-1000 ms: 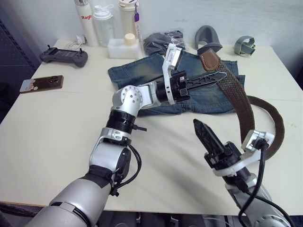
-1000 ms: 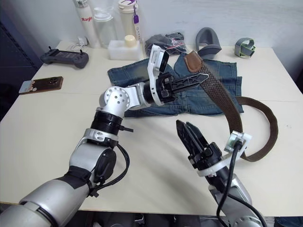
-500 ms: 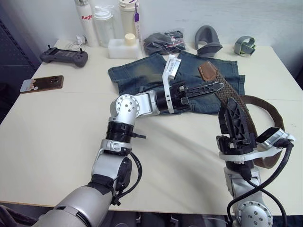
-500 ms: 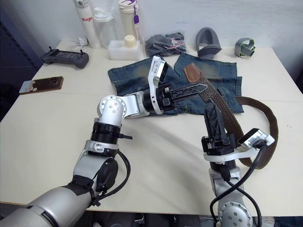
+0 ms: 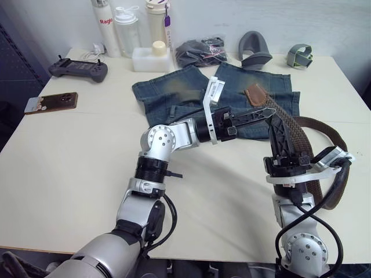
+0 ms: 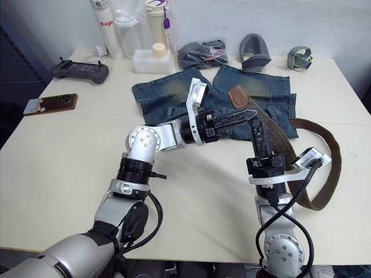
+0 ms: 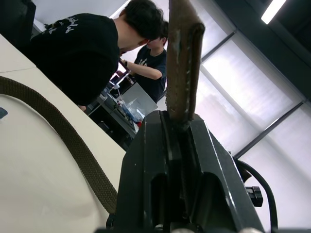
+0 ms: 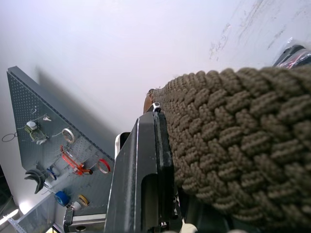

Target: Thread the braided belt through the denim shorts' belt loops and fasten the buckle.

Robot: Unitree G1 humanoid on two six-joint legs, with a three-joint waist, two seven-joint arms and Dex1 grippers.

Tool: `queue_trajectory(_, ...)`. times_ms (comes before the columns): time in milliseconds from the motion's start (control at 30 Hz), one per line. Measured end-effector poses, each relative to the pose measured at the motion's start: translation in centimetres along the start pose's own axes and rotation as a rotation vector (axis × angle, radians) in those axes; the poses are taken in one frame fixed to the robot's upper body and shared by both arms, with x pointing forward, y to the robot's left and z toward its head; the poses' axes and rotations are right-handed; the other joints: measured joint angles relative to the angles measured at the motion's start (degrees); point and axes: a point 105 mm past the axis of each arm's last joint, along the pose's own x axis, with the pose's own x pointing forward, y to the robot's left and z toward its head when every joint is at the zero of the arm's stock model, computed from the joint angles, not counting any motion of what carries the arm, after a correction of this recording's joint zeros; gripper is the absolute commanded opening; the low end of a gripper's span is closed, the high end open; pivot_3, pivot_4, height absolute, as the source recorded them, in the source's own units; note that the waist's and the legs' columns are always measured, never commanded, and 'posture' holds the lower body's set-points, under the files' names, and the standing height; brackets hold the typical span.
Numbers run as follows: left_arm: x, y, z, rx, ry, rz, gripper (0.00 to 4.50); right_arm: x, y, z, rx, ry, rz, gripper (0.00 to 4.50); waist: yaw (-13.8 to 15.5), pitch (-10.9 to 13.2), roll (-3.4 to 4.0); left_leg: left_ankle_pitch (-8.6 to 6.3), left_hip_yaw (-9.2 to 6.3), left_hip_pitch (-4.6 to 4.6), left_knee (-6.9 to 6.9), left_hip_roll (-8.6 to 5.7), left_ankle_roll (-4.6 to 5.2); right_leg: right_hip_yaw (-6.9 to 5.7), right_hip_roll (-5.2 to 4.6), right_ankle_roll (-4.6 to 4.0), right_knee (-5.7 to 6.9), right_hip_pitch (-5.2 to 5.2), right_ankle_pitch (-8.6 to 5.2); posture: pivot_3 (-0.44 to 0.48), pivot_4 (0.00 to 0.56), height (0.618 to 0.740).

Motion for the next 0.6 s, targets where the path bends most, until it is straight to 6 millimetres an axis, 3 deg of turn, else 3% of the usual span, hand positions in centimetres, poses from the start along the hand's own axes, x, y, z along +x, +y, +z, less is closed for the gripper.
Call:
queue_trajectory(267, 0.1, 0.3, 0.1, 0.002, -0.057, 0.022, 0.0, 0.6, -0.2, 0.3, 0.023, -0.033, -0.023, 0.06, -0.1, 0.0, 0.0, 0.0, 0.0, 0.0, 0.0, 0.04, 0.0, 0.0, 0.02, -0.01, 0.02, -0.02, -0.01, 0.0, 0.15, 0.648)
queue_trajectory(333, 0.1, 0.4, 0.1, 0.005, -0.063, 0.026, 0.86, 0.6, -0.2, 0.4, 0.024, -0.029, -0.025, 0.0, 0.0, 0.0, 0.0, 0.0, 0.0, -0.01, 0.0, 0.03, 0.0, 0.0, 0.03, -0.02, 0.02, -0.02, -0.01, 0.0, 0.15, 0.648)
queue_trajectory(467, -0.7, 1.1, 0.3, -0.014, -0.073, 0.053, 0.86, 0.6, -0.6, 3.7, -0.034, -0.14, -0.043, 0.0, 0.1, 0.0, 0.0, -0.01, 0.0, -0.02, 0.01, -0.08, 0.01, 0.0, 0.05, -0.01, 0.05, -0.02, 0.0, 0.0, 0.15, 0.648)
queue_trajectory(600, -1.1, 1.2, 0.7, -0.009, -0.09, 0.063, 2.52, 0.5, -0.7, 4.5, -0.034, -0.169, -0.052, 0.0, 0.0, 0.0, 0.0, 0.01, 0.0, -0.02, 0.0, 0.03, -0.01, 0.0, 0.05, -0.03, 0.06, -0.04, -0.02, 0.0, 0.15, 0.648)
